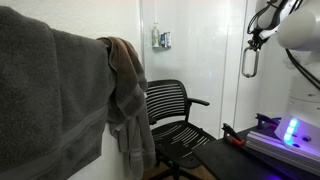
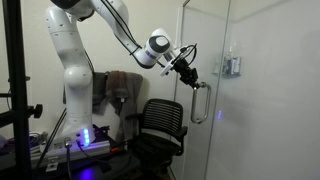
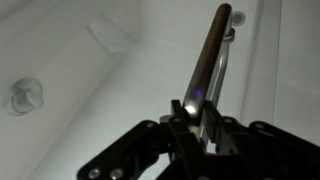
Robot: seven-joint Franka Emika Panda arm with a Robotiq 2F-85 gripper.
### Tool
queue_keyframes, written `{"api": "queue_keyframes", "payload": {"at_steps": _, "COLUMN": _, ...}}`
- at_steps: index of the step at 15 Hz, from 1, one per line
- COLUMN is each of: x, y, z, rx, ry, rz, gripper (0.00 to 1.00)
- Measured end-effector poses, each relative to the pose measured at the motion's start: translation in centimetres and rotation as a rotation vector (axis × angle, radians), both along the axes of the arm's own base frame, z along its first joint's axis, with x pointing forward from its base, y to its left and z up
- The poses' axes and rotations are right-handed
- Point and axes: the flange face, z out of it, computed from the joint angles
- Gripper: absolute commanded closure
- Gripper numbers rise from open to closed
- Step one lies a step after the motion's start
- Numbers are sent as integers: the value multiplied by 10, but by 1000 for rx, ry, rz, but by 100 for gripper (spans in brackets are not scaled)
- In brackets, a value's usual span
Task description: Open the bathing room door
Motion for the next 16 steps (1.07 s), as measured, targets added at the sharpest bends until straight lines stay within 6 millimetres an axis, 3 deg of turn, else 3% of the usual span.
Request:
{"api": "queue_keyframes", "payload": {"at_steps": 9, "x": -77, "y": 11, "z": 1, "rx": -55, "ry": 59, "rz": 57, "gripper": 94}}
{"api": "queue_keyframes", "payload": {"at_steps": 15, "x": -112, "y": 6, "z": 1, "rx": -124, "ry": 169, "rz": 153, "gripper": 94}}
{"api": "queue_keyframes", "payload": {"at_steps": 16, "x": -118, "y": 5, "z": -1, "rx": -137, "ry": 192, "rz": 170, "gripper": 79}}
